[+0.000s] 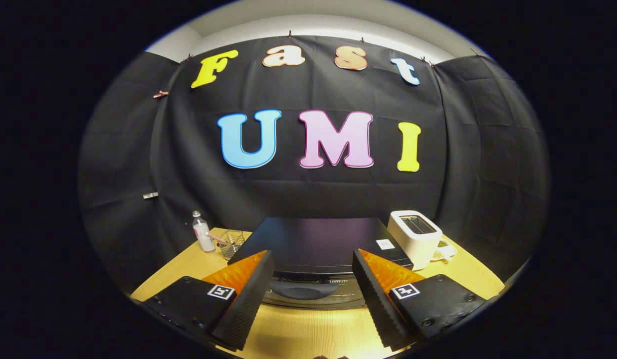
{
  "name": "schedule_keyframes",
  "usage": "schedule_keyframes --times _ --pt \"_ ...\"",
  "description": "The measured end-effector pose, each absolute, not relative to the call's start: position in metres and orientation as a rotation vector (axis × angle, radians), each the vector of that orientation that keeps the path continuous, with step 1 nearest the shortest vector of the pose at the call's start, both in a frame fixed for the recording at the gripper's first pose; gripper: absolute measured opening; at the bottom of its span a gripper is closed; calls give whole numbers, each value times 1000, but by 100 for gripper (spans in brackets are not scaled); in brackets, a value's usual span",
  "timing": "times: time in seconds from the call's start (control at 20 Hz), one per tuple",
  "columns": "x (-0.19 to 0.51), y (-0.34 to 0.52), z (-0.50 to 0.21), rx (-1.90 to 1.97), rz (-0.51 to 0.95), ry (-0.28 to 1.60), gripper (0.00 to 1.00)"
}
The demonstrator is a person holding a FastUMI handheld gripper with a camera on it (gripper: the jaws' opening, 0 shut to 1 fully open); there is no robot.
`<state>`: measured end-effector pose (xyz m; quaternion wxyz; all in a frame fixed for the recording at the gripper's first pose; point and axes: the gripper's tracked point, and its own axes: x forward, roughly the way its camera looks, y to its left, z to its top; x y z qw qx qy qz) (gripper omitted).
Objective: Open the toaster oven, put the food inside, and close the toaster oven door.
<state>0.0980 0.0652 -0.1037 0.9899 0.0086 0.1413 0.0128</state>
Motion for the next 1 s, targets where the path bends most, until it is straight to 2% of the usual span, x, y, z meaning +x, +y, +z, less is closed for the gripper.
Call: schedule_keyframes --times 0.45,1.0 --pt "129 75 -181 -72 27 445 98" --pt "118 75 -189 -6 18 463 98"
